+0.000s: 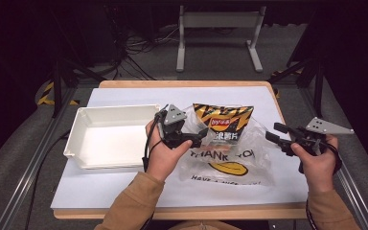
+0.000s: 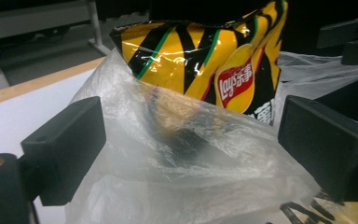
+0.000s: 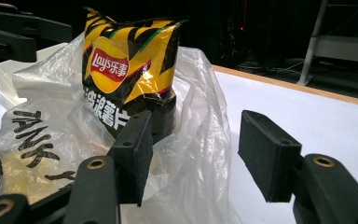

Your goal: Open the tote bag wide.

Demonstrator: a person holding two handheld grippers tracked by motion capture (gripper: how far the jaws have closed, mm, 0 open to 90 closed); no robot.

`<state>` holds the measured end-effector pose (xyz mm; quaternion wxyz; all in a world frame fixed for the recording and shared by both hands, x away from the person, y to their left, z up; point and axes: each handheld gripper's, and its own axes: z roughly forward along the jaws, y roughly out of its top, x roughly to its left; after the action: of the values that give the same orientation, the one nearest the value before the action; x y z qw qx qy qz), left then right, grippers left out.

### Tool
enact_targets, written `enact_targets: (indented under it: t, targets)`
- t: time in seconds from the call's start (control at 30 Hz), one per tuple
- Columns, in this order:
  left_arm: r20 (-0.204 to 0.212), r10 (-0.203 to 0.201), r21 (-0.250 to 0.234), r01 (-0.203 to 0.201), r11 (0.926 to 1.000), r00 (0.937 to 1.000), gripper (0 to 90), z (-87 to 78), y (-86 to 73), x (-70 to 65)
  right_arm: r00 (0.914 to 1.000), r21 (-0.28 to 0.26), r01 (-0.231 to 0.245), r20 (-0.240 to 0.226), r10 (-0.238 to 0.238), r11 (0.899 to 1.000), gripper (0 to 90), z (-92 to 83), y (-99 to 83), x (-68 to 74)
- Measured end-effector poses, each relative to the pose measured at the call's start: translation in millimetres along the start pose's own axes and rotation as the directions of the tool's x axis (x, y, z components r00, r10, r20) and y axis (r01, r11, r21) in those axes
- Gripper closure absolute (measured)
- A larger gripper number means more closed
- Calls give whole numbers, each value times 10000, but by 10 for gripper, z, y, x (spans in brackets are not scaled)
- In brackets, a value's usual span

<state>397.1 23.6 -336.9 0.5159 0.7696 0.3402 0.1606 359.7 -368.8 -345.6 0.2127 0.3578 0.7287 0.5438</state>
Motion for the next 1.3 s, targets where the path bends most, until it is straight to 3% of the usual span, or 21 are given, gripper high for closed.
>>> enact_targets:
  t: [0.13, 0.27, 0.33, 0.67, 0.73, 0.8, 0.83, 0.87, 0.9, 0.93, 1.13, 1.3]
  targets:
    - [52, -378, 757, 373, 9964, 9993, 37, 122, -88, 60, 10000, 29, 36, -28, -36, 10000, 445, 20, -4, 15]
    - [26, -416, 1159, 410, 9924, 9991, 57, 169, -153, 82, 10000, 95, 15, -20, -14, 10000, 443, 30, -13, 13]
    - [110, -359, 1271, 342, 9913, 9993, 143, 171, -180, 107, 10000, 102, 33, -27, -33, 9999, 442, 30, -15, 11]
    - [38, 305, 1252, -307, 9917, 9995, 777, 49, -205, 163, 9999, 521, 10, -123, -3, 9986, 438, 80, -46, 4]
    - [-87, 413, 1145, -400, 9926, 9991, 857, 22, -211, 172, 9997, 691, 103, -228, -88, 9976, 521, 92, -50, 13]
    - [-166, 506, 1122, -484, 9925, 9986, 885, 5, -212, 180, 9995, 803, 177, -275, -155, 9966, 569, 93, -51, 19]
    - [-246, 594, 1107, -563, 9923, 9979, 885, -12, -213, 193, 9992, 853, 267, -318, -241, 9960, 655, 95, -53, 25]
    - [-287, 621, 1111, -585, 9921, 9977, 895, -28, -215, 202, 9984, 1077, 470, -356, -434, 9931, 812, 94, -57, 33]
    - [-344, 624, 1068, -584, 9926, 9975, 895, -38, -219, 207, 9984, 1077, 470, -356, -434, 9931, 812, 94, -57, 33]
    - [-501, 713, 1056, -657, 9922, 9962, 896, -65, -230, 226, 9976, 1072, 632, -364, -596, 9922, 900, 90, -62, 41]
    - [-715, 870, 1364, -766, 9877, 9936, 897, -84, -319, 257, 9964, 1216, 826, -291, -796, 9891, 900, 99, -74, 64]
    - [-686, 839, 1827, -701, 9807, 9941, 897, -23, -457, 271, 9972, 1505, 710, -337, -667, 9861, 900, 161, -161, 54]
